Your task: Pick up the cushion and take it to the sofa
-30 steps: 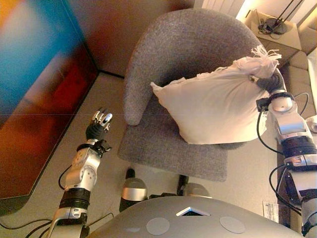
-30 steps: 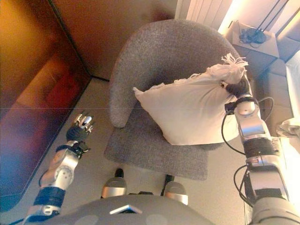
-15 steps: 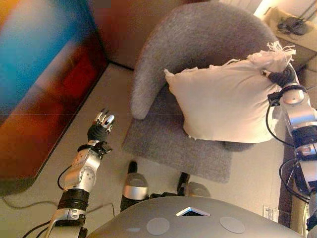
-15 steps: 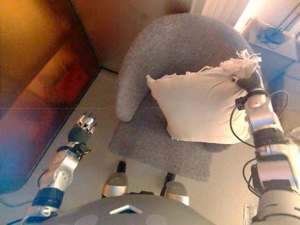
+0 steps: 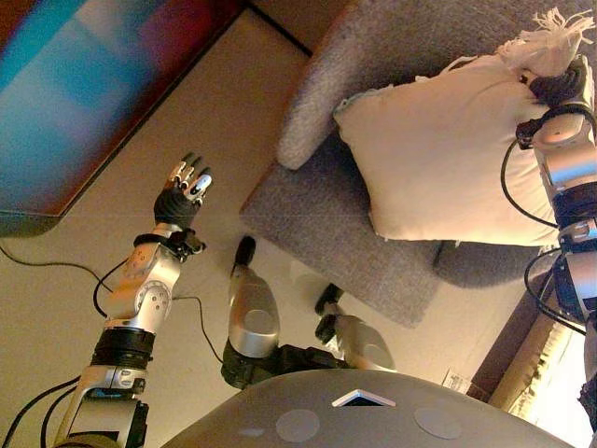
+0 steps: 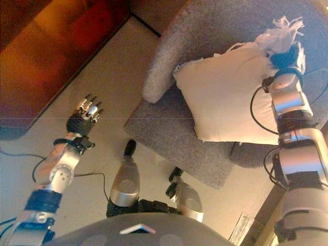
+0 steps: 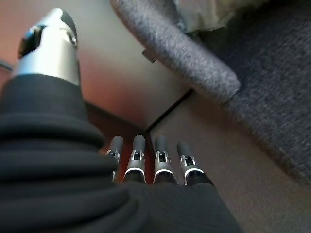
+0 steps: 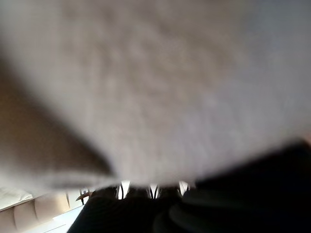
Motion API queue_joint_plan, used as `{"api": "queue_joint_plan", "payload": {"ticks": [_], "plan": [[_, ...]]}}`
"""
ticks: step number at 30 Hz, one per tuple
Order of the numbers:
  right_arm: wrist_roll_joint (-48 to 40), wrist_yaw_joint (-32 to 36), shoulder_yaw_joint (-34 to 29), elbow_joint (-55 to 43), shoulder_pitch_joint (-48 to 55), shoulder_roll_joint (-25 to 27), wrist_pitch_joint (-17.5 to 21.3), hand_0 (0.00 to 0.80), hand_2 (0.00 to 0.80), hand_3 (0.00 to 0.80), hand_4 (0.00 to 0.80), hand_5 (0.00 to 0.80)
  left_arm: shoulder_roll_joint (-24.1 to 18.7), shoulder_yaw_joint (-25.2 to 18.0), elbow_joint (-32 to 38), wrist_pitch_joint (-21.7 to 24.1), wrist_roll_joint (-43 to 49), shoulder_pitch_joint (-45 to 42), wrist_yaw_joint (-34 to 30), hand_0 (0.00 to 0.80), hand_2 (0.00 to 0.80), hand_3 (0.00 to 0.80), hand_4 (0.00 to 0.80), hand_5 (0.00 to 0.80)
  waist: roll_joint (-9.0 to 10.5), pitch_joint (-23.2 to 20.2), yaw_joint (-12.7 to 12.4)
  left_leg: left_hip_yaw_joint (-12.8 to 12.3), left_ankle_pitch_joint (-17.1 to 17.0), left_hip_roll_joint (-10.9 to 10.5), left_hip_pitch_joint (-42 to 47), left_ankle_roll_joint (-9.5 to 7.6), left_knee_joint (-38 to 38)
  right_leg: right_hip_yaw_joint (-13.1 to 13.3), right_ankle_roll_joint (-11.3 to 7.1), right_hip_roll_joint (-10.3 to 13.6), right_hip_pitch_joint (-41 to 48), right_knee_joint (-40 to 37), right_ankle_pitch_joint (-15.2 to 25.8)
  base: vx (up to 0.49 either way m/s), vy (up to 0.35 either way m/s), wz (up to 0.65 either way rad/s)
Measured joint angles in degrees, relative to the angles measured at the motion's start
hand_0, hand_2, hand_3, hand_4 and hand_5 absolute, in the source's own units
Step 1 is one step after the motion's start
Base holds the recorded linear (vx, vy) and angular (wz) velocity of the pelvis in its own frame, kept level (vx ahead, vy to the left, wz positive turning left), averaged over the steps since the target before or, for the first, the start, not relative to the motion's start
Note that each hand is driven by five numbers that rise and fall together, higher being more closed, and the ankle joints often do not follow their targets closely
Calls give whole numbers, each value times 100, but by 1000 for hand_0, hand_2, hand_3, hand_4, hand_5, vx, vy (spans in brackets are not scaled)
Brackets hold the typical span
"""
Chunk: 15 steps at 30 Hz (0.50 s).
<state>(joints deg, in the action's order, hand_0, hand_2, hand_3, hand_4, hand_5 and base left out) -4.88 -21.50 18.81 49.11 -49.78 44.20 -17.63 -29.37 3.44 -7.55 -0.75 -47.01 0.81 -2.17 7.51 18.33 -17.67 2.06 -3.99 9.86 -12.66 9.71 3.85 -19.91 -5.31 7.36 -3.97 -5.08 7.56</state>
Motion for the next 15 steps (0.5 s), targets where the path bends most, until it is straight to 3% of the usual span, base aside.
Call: {"api": "queue_joint_plan", "payload": {"ticks": [8, 15], "plan": [[-236, -529, -218, 143, -29, -2, -276, 0, 0, 0, 0, 0, -113, -3, 16, 0, 0, -53, 7, 0, 0, 0, 0, 0, 141, 66, -36, -24, 24, 19, 147, -7, 78, -58, 6, 11, 229, -1, -19, 75, 18, 4], [-378, -587, -680, 123, -18, 48, -302, 0, 0, 0, 0, 0, -110, -9, 190, -1, 0, -237, 7, 0, 0, 0, 0, 0, 173, 53, 26, -201, 79, 37, 457, -36, 54, 93, 9, 26, 420, 2, -20, 115, 45, -9]]}}
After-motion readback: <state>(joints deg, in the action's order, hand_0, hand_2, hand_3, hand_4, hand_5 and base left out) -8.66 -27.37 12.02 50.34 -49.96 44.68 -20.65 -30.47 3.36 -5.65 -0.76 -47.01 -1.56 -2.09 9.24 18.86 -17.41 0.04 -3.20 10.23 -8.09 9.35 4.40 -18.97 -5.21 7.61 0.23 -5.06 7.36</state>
